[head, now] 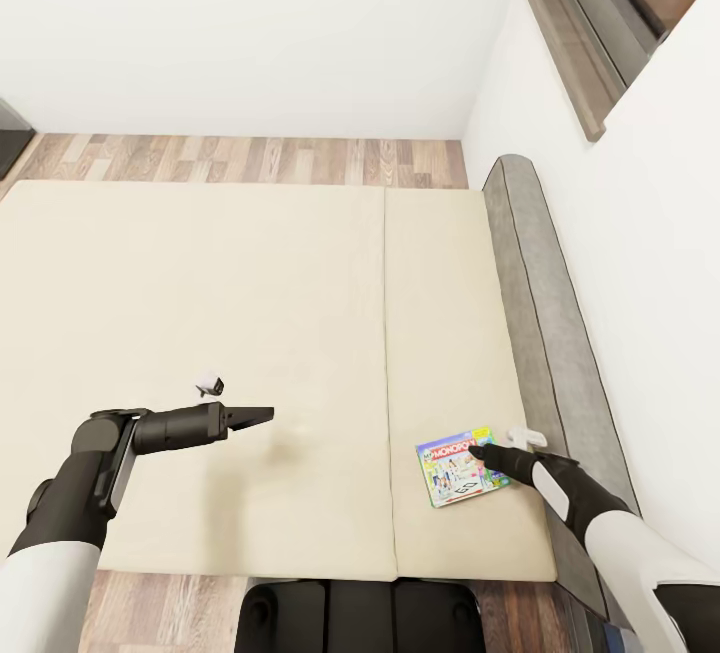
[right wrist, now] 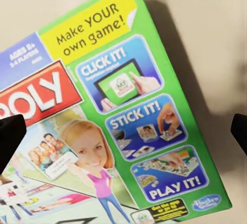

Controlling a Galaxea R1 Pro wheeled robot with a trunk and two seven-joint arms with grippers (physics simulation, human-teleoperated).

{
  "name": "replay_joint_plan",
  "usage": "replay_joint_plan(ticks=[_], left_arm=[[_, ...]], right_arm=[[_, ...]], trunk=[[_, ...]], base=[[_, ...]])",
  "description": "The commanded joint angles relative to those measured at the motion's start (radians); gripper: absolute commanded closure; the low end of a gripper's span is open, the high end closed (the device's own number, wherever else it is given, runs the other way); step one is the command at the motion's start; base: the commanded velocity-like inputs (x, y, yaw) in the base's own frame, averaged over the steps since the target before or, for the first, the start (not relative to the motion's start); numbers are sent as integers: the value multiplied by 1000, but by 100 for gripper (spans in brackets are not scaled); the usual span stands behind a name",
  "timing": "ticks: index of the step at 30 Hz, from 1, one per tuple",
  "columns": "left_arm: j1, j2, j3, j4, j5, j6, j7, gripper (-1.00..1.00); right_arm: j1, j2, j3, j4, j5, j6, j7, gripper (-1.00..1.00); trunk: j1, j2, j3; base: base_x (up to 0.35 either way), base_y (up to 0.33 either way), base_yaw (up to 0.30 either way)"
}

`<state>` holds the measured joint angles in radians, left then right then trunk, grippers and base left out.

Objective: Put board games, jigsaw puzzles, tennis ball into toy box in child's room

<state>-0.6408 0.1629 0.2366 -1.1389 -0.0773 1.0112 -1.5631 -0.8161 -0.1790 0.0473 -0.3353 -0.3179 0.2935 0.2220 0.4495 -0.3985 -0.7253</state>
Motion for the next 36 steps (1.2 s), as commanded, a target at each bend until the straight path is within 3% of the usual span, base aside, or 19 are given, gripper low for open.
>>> replay_joint_plan(ticks=[1,16,19,25,36], left_arm=[[0,0,1,-1,-8,10,-8,-100],[-1,-1,0,-1,-8,10,-8,-100],[-1,-2,0,-1,-8,10,-8,-100],[-1,-2,0,-1,-8,10,-8,-100],[0,-2,0,-1,-8,10,-8,-100]], right_arm=[[0,-1,5,-1,-7,5,0,-100],[0,2,6,-1,-6,4,0,-100],[0,3,12,-1,-6,4,0,-100],[0,3,62,-2,-7,3,0,-100],[0,3,68,-2,-9,4,0,-100]], trunk=[[1,-2,-1],[1,-2,-23],[1,-2,-28],[1,-2,-37],[1,-2,-38]], base=[[0,0,0],[0,0,0],[0,0,0],[0,0,0],[0,0,0]])
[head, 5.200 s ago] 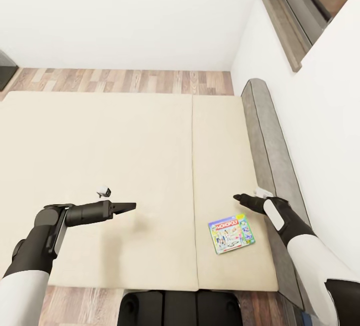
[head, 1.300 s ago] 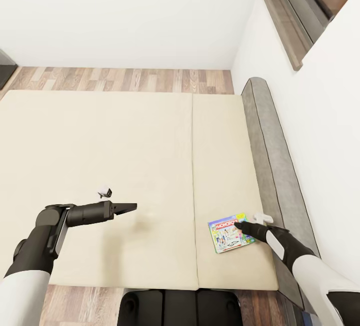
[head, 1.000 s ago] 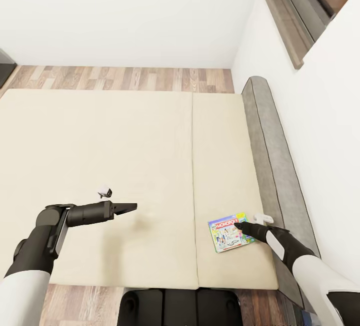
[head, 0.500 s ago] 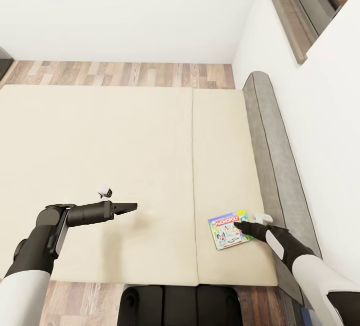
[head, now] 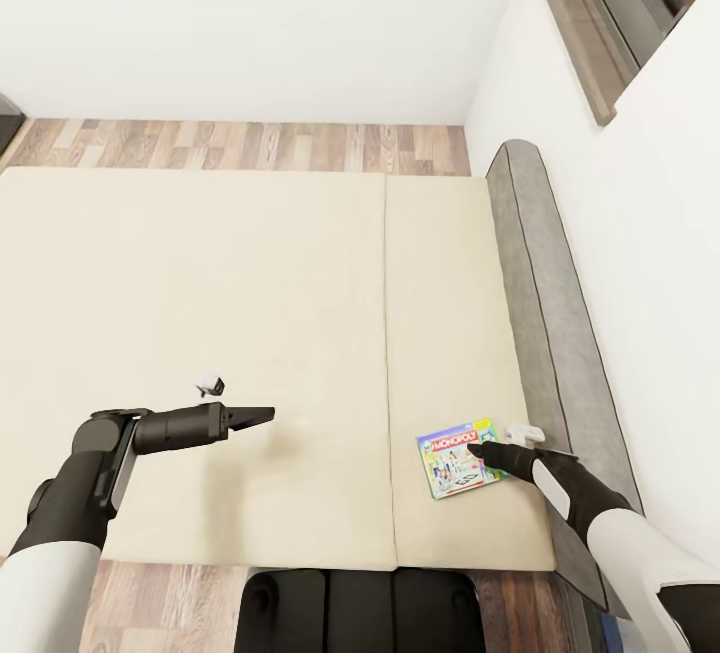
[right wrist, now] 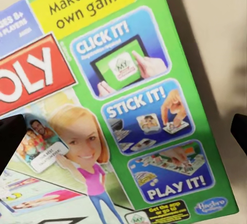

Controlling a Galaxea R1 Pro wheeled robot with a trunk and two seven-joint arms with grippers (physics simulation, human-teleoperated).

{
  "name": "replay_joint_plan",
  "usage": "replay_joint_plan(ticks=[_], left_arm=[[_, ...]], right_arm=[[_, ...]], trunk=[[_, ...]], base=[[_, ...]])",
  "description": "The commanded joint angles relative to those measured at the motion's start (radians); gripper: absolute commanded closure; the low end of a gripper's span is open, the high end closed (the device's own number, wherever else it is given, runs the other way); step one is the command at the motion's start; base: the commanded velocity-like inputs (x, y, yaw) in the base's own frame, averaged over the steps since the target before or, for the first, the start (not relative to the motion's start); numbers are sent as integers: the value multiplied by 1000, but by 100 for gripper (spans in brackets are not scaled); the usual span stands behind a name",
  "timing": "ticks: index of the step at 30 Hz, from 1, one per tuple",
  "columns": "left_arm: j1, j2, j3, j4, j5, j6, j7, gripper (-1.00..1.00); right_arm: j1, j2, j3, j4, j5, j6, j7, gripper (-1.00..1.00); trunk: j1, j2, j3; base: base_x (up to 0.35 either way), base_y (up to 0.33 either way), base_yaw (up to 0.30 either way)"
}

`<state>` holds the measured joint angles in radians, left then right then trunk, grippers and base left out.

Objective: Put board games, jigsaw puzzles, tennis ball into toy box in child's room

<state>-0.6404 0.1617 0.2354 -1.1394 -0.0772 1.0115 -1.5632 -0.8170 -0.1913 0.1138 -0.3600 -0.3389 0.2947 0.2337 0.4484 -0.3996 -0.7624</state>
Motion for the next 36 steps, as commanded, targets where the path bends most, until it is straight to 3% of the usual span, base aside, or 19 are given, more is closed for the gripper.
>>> replay_joint_plan(ticks=[1,36], left_arm=[[-1,-1,1,0,-8,10,-8,-100],[-2,-1,1,0,-9,11,-8,-100]], right_arm=[[1,15,1,23,12,2,-11,-100],[1,22,1,23,12,1,-11,-100]], trunk=[[2,0,-1],[2,0,-1]], base=[[0,0,0],[-8,18,0]])
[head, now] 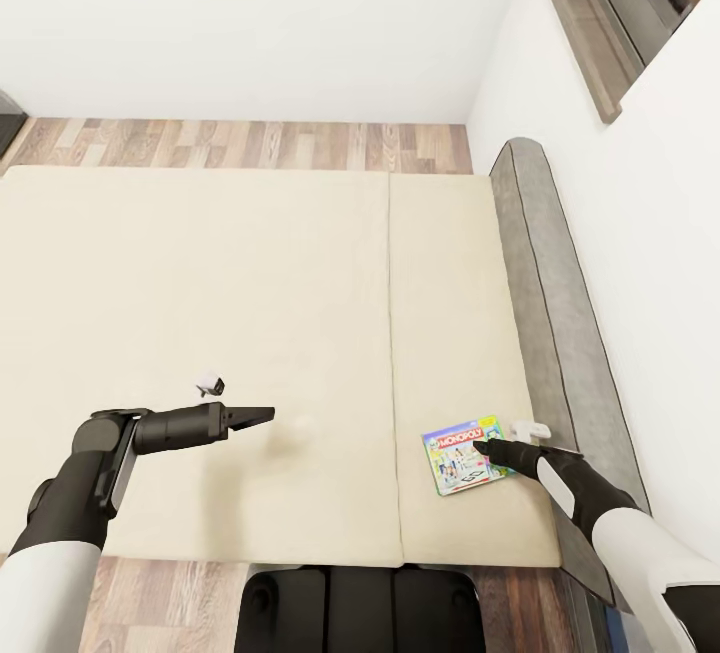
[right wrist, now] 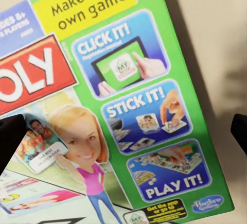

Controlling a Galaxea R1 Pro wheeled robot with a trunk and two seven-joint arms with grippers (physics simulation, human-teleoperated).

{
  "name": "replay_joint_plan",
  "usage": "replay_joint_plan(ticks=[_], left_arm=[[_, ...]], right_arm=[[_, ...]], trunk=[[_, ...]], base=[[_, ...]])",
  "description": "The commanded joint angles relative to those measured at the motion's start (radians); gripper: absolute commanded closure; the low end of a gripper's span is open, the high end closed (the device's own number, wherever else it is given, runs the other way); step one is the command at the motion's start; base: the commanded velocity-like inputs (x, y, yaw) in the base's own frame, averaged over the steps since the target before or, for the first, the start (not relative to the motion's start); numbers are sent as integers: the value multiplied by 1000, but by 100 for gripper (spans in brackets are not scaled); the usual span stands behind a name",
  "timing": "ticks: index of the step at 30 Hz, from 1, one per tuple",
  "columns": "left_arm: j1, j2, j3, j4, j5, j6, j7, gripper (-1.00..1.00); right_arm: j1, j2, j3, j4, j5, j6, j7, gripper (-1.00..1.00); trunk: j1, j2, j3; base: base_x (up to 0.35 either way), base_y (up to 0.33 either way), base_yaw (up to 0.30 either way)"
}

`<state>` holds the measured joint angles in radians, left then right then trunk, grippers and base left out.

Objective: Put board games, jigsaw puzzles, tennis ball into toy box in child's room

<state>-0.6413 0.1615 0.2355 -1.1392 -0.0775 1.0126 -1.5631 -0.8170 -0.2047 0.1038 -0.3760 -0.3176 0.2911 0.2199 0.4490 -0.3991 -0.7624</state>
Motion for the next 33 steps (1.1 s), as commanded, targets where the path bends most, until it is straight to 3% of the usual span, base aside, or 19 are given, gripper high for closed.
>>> replay_joint_plan(ticks=[1,33], left_arm=[[0,0,1,-1,-8,10,-8,-100],[-1,0,1,-1,-8,10,-8,-100]], right_arm=[[1,36,11,38,-9,5,3,-100],[1,39,13,38,-9,5,3,-100]], trunk=[[1,-1,-1],[1,-1,4]], base=[[0,22,0],[0,28,-14]])
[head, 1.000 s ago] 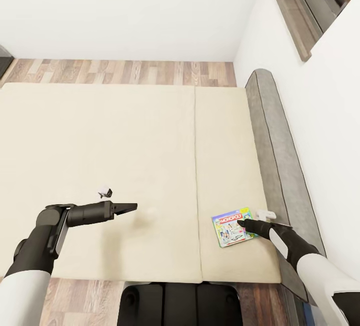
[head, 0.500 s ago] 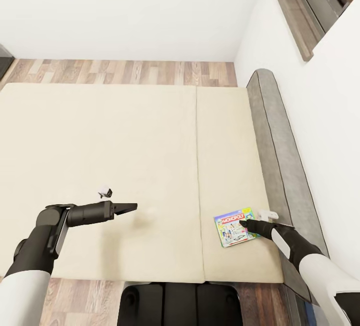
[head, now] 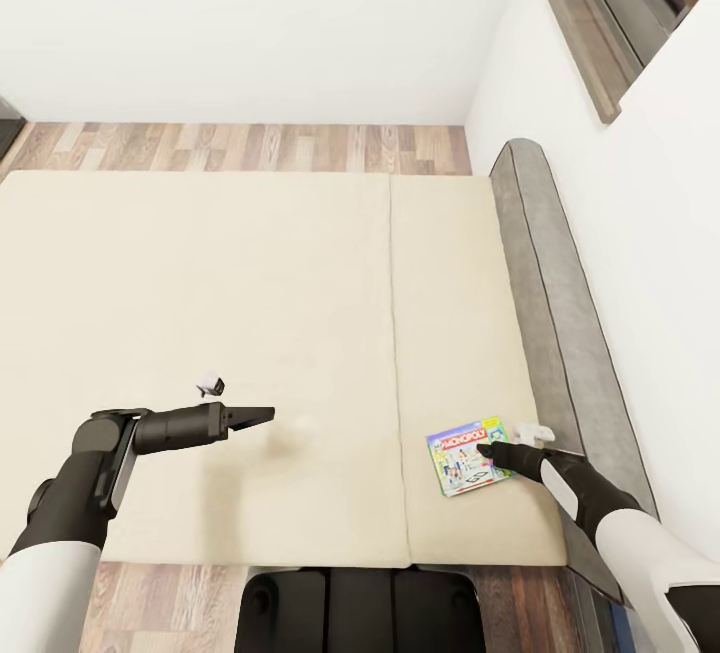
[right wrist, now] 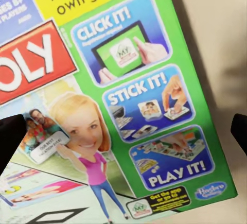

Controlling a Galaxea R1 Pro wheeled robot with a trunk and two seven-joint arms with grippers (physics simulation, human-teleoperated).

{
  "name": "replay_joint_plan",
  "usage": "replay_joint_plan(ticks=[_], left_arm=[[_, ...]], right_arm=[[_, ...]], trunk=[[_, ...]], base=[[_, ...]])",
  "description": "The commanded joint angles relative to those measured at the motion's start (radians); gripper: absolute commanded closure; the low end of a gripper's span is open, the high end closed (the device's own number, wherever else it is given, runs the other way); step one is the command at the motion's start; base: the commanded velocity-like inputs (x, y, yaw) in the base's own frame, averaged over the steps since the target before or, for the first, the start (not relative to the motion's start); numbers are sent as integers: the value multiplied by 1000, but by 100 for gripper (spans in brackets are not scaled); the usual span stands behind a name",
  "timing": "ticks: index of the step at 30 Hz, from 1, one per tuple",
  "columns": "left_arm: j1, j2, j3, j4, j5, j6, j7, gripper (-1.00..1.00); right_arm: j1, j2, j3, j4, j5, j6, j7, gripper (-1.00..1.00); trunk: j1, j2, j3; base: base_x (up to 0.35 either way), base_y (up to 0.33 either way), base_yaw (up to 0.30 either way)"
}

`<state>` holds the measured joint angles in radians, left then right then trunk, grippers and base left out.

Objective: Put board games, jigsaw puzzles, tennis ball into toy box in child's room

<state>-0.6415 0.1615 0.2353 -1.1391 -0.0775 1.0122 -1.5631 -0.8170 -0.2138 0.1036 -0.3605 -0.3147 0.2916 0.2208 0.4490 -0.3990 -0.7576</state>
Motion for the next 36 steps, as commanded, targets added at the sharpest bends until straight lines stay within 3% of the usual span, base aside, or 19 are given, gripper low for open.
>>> replay_joint_plan(ticks=[1,36], left_arm=[[0,0,1,-1,-8,11,-8,-100],[0,-1,1,-1,-8,10,-8,-100]], right_arm=[[1,48,13,23,-12,5,2,-100],[1,50,13,21,-12,5,2,-100]], trunk=[[1,-1,-1],[1,-1,8]], base=[[0,0,-4],[0,0,-7]])
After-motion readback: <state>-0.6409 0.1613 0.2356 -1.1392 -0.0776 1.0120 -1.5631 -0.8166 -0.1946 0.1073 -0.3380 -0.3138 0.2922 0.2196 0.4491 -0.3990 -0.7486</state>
